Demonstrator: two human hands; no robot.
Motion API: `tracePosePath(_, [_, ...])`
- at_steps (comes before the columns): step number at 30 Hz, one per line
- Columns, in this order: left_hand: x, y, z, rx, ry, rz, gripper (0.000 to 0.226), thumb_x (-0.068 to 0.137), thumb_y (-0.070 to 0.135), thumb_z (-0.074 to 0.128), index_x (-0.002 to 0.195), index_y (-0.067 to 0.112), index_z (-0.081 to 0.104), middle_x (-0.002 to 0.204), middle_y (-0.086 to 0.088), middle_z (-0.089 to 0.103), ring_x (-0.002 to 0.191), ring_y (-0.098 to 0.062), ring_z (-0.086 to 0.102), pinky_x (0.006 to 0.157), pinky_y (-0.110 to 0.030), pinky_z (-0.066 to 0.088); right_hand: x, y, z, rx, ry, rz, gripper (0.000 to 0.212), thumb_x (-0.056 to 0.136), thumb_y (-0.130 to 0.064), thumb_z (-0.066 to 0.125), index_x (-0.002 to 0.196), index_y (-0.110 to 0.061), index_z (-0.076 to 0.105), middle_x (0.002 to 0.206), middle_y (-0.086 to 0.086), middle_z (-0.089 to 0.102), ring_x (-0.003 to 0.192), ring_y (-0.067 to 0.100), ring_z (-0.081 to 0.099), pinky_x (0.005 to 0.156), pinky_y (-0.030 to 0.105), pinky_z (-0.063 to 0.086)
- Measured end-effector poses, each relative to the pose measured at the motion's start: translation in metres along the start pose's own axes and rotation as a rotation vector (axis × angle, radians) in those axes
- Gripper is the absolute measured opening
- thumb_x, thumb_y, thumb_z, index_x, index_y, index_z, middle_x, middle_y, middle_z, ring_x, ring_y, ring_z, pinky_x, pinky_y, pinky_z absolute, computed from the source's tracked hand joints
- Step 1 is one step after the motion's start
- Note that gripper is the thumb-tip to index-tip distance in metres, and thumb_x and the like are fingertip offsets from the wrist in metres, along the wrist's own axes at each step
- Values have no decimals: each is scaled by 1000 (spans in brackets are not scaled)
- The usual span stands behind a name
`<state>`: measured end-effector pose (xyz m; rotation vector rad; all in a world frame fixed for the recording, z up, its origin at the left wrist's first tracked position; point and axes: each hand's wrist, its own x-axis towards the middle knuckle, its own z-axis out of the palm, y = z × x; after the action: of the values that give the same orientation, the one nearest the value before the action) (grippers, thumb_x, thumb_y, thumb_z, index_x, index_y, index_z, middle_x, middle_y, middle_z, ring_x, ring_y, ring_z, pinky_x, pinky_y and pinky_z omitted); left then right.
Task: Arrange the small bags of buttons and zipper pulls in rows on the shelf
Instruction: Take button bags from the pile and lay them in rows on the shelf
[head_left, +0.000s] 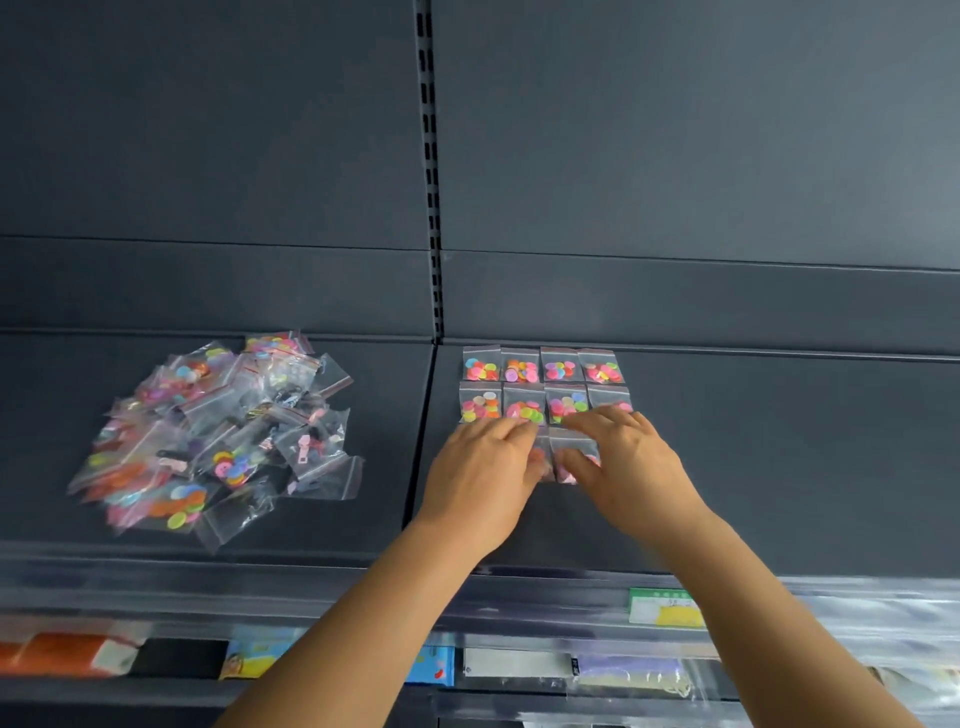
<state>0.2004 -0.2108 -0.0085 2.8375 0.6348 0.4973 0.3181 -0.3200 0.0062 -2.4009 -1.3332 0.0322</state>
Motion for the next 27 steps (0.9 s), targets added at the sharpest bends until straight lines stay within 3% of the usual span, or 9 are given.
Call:
tracePosePath(11, [-69,-106,-60,109,67,-199,49,94,36,51,138,18,44,136,2,52,125,-18,45,104,-30,32,19,-127,47,45,-67,-282,51,93,-38,52,139,-19,41,141,-2,47,131,18,38,109,24,24])
tracePosePath(18, [-110,-165,-79,129,64,-313,50,93,37,49,140,23,40,138,7,48,126,-15,41,104,-28,34,28,-187,86,70,-105,-347,45,92,-36,53,135,-24,47,137,-6,49,126,17,41,106,28,31])
tracePosePath(23, [-130,-198,-86,129,55,-358,42,94,31,51,135,21,48,132,6,52,121,-16,45,100,-27,35,31,-214,107,83,-149,-381,40,93,-31,53,133,-27,50,135,-8,49,126,17,41,107,32,33])
tracePosePath(27, [-139,-221,-85,81,29,-353,39,96,27,47,135,20,49,133,7,51,123,-13,42,103,-25,31,29,-234,122,71,-235,-449,36,93,-32,49,128,-33,53,135,-8,47,128,18,36,109,34,28])
